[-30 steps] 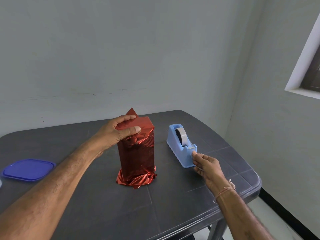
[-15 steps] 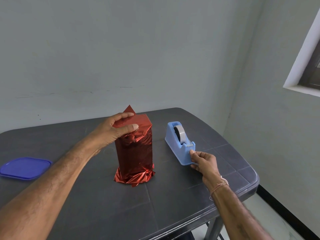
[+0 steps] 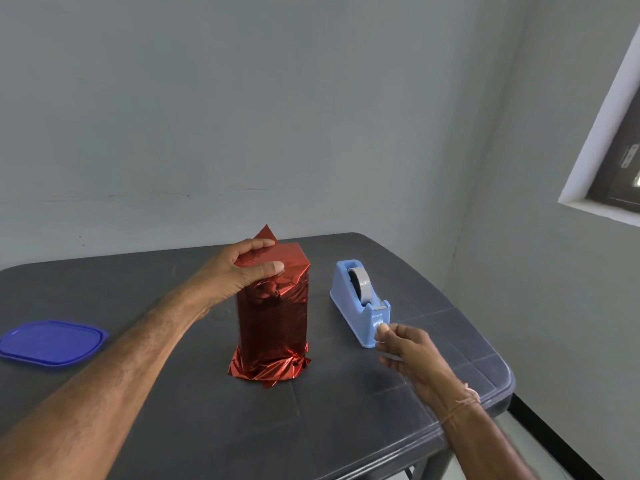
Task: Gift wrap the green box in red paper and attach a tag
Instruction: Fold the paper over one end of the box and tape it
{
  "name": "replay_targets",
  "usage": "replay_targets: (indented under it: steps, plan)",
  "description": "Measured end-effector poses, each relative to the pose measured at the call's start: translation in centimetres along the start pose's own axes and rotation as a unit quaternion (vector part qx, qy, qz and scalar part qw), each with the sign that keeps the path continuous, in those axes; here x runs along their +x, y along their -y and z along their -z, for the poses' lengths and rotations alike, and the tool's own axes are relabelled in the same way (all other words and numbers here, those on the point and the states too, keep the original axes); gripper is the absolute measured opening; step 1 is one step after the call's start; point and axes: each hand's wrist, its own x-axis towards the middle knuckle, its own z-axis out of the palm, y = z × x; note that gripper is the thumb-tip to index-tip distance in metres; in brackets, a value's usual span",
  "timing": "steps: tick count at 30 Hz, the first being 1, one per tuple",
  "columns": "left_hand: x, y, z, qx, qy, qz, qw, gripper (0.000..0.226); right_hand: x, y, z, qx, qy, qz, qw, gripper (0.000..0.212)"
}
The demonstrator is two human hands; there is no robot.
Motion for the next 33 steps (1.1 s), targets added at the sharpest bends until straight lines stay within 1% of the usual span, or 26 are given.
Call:
replay_targets:
  steps: [4, 7, 10, 13, 15, 16, 18, 21, 27, 29, 30, 33]
  plan:
    - [-0.1, 0.1, 0.0, -0.002, -0.006, 0.001, 1.000, 0.064, 0.5, 6.7, -1.7, -0.069, 0.091, 0.091, 0.989, 0.031]
    - [0.0, 0.0, 0.1, 0.001, -0.007, 0.000, 1.000, 0.060, 1.0, 12.7, -4.5, -0.148, 0.172, 0.165, 0.960, 0.031]
    - [0.1, -0.1, 0.3, 0.016, -0.003, -0.012, 1.000, 0.053, 2.0, 17.4, -8.1, -0.277, 0.247, 0.221, 0.902, 0.030]
    - [0.3, 0.1, 0.2, 0.006, -0.003, -0.006, 1.000, 0.052, 3.5, 20.3, -11.4, -0.411, 0.291, 0.233, 0.832, 0.039]
    - [0.3, 0.2, 0.2, 0.002, -0.007, -0.002, 1.000, 0.048, 4.5, 21.4, -13.0, -0.475, 0.300, 0.227, 0.796, 0.043]
    - [0.3, 0.1, 0.1, 0.004, -0.006, 0.000, 1.000, 0.047, 5.0, 21.8, -13.7, -0.500, 0.303, 0.221, 0.781, 0.041]
    - [0.2, 0.1, 0.2, 0.010, -0.001, -0.001, 1.000, 0.048, 5.4, 22.4, -14.8, -0.538, 0.310, 0.206, 0.756, 0.036]
    - [-0.1, -0.3, 0.1, 0.002, 0.005, -0.001, 1.000, 0.044, 5.2, 22.9, -15.9, -0.583, 0.326, 0.179, 0.723, 0.033]
    - [0.0, 0.1, 0.1, 0.003, -0.005, -0.004, 1.000, 0.050, 5.4, 23.1, -16.9, -0.623, 0.326, 0.164, 0.692, 0.034]
    - [0.0, 0.1, 0.2, 0.009, -0.003, -0.002, 1.000, 0.057, 5.2, 23.1, -17.1, -0.645, 0.315, 0.160, 0.678, 0.035]
    - [0.0, 0.1, 0.2, 0.011, 0.001, -0.002, 1.000, 0.056, 5.3, 23.1, -17.2, -0.653, 0.308, 0.162, 0.673, 0.037]
    - [0.0, 0.0, 0.1, 0.010, 0.003, -0.006, 1.000, 0.049, 5.9, 22.8, -17.3, -0.702, 0.284, 0.151, 0.635, 0.052]
